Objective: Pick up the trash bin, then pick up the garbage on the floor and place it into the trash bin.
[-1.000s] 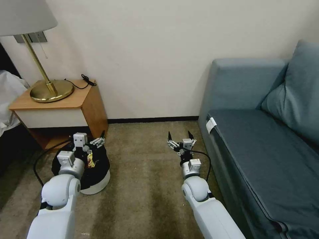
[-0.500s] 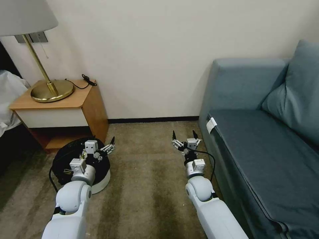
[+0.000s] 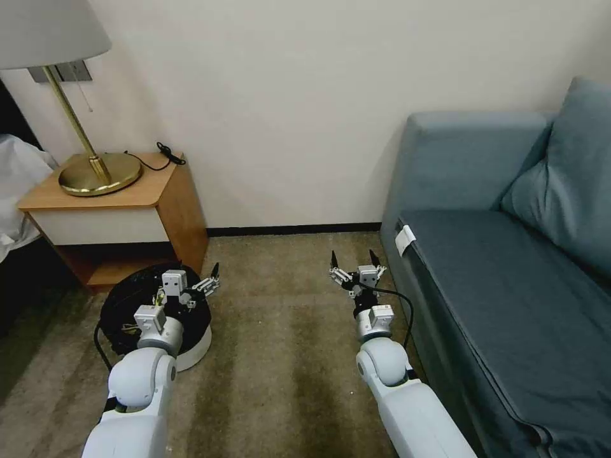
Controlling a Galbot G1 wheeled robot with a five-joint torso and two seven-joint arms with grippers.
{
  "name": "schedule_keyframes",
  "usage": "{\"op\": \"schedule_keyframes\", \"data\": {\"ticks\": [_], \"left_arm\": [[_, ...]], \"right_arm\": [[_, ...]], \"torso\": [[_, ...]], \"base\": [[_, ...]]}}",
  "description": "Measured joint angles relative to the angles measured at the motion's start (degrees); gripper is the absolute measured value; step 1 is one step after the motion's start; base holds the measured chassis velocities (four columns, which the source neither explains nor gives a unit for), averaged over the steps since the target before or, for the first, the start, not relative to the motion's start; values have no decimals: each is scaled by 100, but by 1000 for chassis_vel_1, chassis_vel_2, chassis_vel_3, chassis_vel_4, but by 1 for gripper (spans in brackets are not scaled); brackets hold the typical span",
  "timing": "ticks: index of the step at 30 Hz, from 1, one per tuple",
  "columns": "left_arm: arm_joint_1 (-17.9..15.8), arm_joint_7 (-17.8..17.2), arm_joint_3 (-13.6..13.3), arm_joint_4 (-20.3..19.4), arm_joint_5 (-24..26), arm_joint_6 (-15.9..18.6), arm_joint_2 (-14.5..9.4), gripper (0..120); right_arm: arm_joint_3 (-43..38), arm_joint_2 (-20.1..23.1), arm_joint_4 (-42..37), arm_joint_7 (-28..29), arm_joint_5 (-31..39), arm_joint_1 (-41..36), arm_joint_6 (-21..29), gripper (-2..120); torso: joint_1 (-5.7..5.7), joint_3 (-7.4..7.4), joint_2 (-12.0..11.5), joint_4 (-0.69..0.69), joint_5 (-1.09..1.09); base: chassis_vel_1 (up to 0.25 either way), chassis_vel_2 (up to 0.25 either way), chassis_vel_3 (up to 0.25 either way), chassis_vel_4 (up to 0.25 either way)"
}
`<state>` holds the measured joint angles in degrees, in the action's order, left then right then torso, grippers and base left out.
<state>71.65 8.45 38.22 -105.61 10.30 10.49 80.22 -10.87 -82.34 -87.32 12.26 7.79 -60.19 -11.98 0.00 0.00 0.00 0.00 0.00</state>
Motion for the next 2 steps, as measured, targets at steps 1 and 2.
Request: {"op": "schedule_keyframes", "data": {"ticks": [1, 2], "left_arm": [[0, 0, 0, 0, 0, 0, 0, 98], [0, -1, 1, 0, 0, 0, 0, 98]], "right_arm": [[0, 0, 0, 0, 0, 0, 0, 100], [0, 0, -1, 0, 1, 0, 1, 100]], "torso": [[0, 0, 0, 0, 0], [0, 0, 0, 0, 0]], "base": [[0, 0, 0, 0], [0, 0, 0, 0]]}}
